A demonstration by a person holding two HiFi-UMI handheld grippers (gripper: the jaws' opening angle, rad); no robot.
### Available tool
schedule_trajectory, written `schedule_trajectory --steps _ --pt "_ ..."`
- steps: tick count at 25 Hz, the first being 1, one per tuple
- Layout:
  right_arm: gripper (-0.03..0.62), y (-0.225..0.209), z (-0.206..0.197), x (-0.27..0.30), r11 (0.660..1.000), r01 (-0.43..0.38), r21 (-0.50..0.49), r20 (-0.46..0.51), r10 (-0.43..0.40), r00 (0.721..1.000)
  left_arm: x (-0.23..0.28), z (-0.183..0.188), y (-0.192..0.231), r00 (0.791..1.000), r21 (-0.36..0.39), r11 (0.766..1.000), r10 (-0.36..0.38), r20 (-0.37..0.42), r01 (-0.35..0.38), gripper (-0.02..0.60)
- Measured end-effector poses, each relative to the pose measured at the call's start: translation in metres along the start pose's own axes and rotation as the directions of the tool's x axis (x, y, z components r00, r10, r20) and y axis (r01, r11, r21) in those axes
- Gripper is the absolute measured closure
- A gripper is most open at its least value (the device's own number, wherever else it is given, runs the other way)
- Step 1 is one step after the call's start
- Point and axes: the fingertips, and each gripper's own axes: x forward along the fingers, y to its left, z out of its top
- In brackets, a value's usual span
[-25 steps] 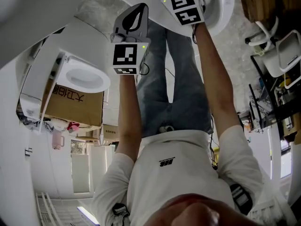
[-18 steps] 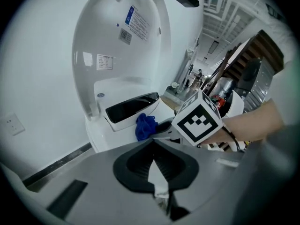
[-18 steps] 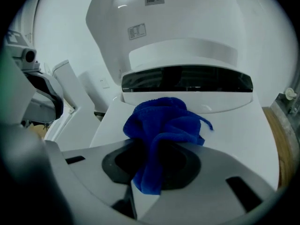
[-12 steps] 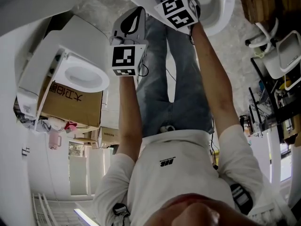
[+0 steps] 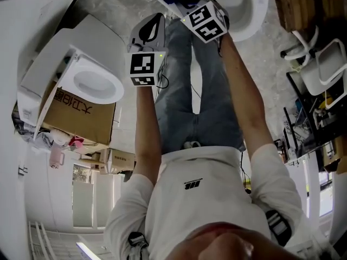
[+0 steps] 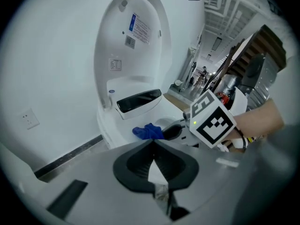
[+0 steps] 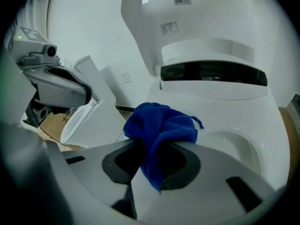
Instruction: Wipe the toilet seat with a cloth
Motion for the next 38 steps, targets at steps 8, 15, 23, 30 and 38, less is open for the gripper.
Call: schedule_trajectory --steps 8,15,23,30,38 --pt "0.507 0.037 0.001 -0.077 0.999 -0.014 0.050 0.035 0.013 0.999 -0.043 0.034 -0.030 0.999 0.065 0.998 -0.025 0.025 0.023 0.572" --pt "0.507 0.054 0.049 -0.195 0.990 0.052 0.131 0.164 -0.073 0.984 -0.110 0.095 -0.068 0.994 0.135 0.988 -0.086 0.062 0.077 0.572" --pt "0.507 0.044 0.115 -0.359 0.958 0.229 0.171 0.318 -0.273 0.908 -0.183 0.213 -0.135 0.960 0.266 0.953 -0.204 0.194 0.149 0.572" --pt "0.507 0.047 0.158 -0.482 0.909 0.338 0.244 0.452 -0.415 0.789 -0.242 0.285 -0.190 0.918 0.385 0.904 -0.298 0.263 0.184 0.572" --pt "0.507 0.069 0.181 -0.565 0.862 0.430 0.267 0.529 -0.504 0.683 -0.281 0.325 -0.243 0.859 0.494 0.832 -0.427 0.282 0.252 0.572"
